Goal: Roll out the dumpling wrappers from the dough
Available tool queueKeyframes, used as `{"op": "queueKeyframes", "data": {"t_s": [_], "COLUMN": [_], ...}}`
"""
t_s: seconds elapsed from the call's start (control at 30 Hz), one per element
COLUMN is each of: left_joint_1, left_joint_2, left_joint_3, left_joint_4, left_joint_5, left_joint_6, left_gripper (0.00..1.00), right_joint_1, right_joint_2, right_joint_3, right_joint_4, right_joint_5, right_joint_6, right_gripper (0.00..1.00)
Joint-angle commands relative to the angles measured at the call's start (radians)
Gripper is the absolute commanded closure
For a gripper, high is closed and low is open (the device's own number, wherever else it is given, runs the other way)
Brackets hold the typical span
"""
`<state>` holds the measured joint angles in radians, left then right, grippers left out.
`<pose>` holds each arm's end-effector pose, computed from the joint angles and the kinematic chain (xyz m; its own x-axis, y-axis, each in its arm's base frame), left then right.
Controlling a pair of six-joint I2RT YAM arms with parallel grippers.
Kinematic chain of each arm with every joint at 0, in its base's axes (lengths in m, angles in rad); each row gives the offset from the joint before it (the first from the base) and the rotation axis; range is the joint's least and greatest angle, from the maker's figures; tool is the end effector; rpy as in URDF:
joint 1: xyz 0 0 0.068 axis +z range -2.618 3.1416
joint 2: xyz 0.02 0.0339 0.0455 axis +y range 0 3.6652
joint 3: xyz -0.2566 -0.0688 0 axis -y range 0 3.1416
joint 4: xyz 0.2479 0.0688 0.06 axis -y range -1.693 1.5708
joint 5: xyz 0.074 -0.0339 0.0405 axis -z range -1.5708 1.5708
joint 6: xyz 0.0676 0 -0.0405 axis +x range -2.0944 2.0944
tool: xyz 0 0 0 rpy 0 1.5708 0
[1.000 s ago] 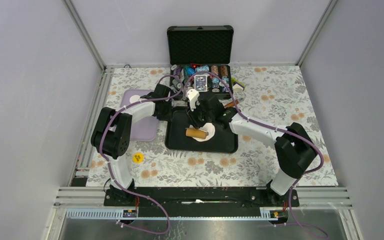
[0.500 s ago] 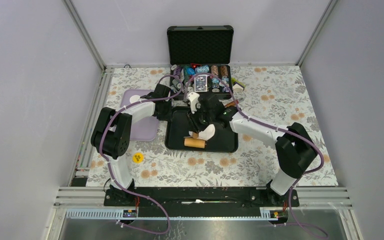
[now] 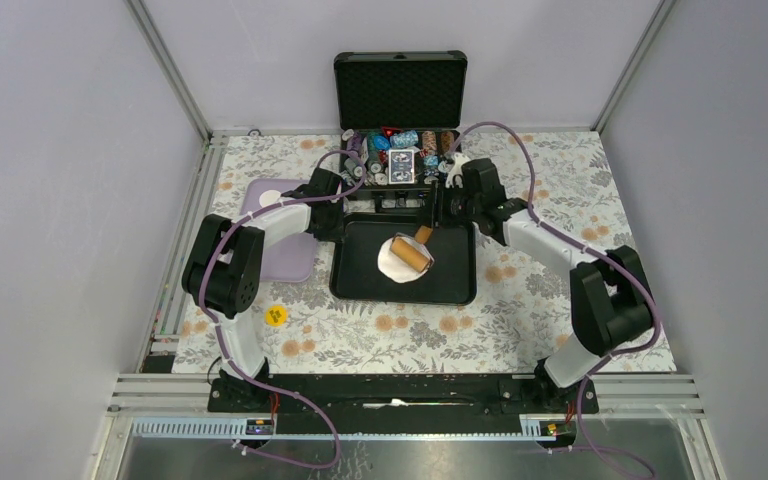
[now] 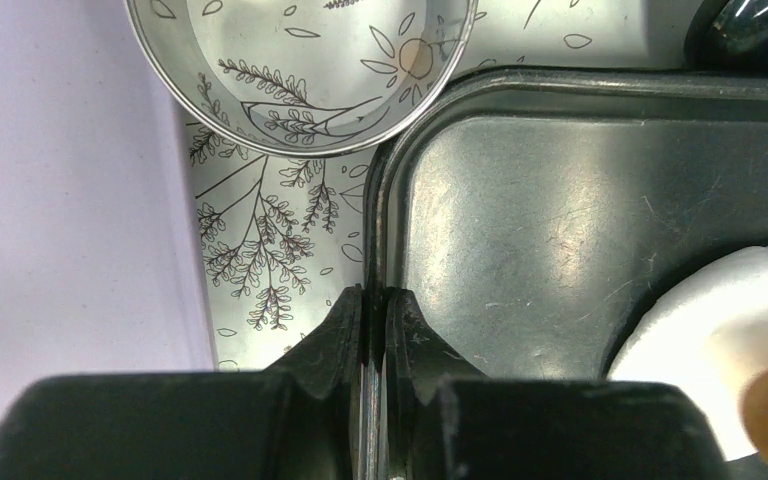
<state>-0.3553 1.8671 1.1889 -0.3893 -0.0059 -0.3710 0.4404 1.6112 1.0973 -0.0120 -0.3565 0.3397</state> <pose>0.3694 -0.1367 0.1261 -0.8906 -0.0563 -0.4514 0.0240 0.9851 -0.1700 0.3468 0.1895 0.2313 -0.6522 0.0378 -0.7571 -0.4828 0.7492 0.4534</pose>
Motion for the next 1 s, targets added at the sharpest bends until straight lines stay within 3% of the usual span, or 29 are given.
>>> {"op": "queueKeyframes", "data": {"t_s": [0.0,0.27,0.97], "left_joint_1": [-0.003,-0.004,-0.003], "left_joint_2": [-0.003,-0.008,-0.013], "left_joint_3": [-0.029,-0.033,-0.038], "left_joint_4": [-0.030,-0.026,-0.022], "left_joint_5": [-0.094,-0.095,-0.095], "left_joint_6": [0.004,0.003,0.001], "left_gripper": [1.00,1.00,1.00], "right_joint_1": [0.016,0.022,0.109], "right_joint_2": [0.060,0.132,0.205], "right_joint_3": [-0.019,-0.031,-0.051], "right_joint_4": [0.050,-0.070,-0.096], "right_joint_5": [0.007,0.068,0.109], "right_joint_6": [0.105,0.086,0.045], "right_gripper": [1.00,1.00,1.00]}}
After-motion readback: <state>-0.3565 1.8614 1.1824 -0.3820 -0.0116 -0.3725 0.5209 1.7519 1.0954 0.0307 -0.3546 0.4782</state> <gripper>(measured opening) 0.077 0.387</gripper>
